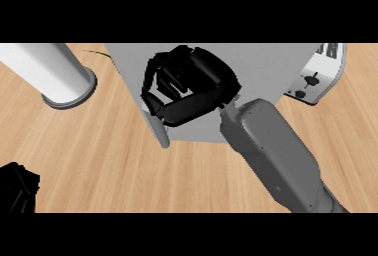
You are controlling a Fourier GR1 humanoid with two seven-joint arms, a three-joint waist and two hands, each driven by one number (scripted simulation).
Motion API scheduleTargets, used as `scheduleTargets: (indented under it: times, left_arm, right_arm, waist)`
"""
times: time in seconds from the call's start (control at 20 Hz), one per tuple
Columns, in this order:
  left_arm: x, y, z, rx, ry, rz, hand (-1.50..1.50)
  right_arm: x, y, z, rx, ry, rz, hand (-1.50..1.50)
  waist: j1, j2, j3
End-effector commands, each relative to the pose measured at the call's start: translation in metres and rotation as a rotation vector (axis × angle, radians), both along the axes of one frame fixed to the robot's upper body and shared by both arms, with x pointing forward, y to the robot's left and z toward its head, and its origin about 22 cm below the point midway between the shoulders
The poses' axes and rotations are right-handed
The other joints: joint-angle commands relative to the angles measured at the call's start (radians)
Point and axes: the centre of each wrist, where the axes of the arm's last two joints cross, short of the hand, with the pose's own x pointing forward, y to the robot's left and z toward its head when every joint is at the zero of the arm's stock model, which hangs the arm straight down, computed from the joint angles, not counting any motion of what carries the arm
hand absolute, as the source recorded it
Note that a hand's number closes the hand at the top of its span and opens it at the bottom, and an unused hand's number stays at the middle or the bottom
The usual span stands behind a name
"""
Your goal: Pick up the wine, place it into the cabinet and close the cabinet
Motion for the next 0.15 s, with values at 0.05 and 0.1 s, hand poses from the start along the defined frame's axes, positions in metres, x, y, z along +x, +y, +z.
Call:
scheduleTargets:
  times: [0.05,0.1]
  left_arm:
    - [0.004,0.002,-0.006,-0.025,0.004,-0.014,1.5]
    - [0.005,-0.006,-0.004,-0.011,0.001,-0.012,1.5]
  right_arm:
    - [0.042,-0.052,0.001,-0.024,0.079,-0.216,1.5]
    - [0.039,-0.042,-0.009,-0.021,0.083,-0.228,1.5]
  waist:
    - [-0.01,0.053,0.008]
    - [-0.007,0.053,0.009]
